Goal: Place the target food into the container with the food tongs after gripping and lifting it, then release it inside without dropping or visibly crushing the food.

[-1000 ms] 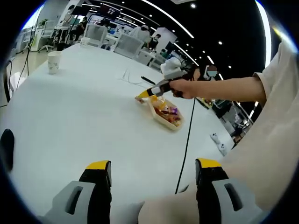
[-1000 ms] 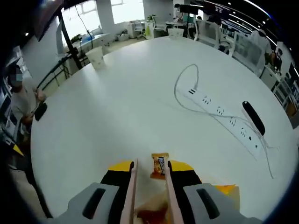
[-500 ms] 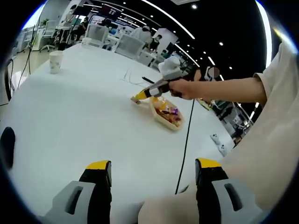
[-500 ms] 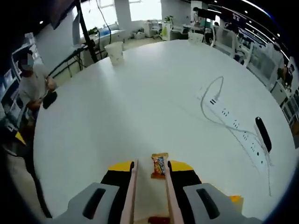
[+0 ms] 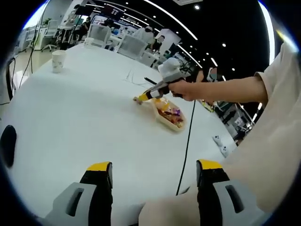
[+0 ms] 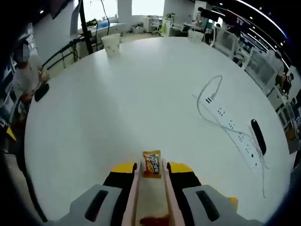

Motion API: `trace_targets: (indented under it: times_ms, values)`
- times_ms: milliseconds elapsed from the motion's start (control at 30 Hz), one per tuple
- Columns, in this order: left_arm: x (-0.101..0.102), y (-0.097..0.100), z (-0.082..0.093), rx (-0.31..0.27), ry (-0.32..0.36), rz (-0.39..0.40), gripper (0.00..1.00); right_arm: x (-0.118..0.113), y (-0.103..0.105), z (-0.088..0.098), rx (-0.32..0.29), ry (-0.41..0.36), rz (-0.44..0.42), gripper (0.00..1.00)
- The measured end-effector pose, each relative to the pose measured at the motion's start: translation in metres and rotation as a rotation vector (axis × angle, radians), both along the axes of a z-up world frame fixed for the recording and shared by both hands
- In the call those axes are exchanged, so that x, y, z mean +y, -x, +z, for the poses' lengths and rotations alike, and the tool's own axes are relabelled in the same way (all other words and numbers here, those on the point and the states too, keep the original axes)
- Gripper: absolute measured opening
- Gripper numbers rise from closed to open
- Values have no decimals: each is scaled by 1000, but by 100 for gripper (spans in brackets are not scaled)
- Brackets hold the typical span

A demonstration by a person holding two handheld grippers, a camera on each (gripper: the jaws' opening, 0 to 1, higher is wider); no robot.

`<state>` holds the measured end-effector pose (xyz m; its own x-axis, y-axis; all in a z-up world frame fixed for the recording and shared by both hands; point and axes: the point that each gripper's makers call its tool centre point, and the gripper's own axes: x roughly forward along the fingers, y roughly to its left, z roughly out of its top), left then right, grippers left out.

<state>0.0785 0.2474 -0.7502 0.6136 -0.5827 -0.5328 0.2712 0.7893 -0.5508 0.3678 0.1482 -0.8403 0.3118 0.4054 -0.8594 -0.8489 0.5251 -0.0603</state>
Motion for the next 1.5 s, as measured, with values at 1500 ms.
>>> trace_targets:
  times_ms: [1500]
  values:
    - [8,8,-1,11,-4,44,71,-6,-18,-7,-4,115,167,28]
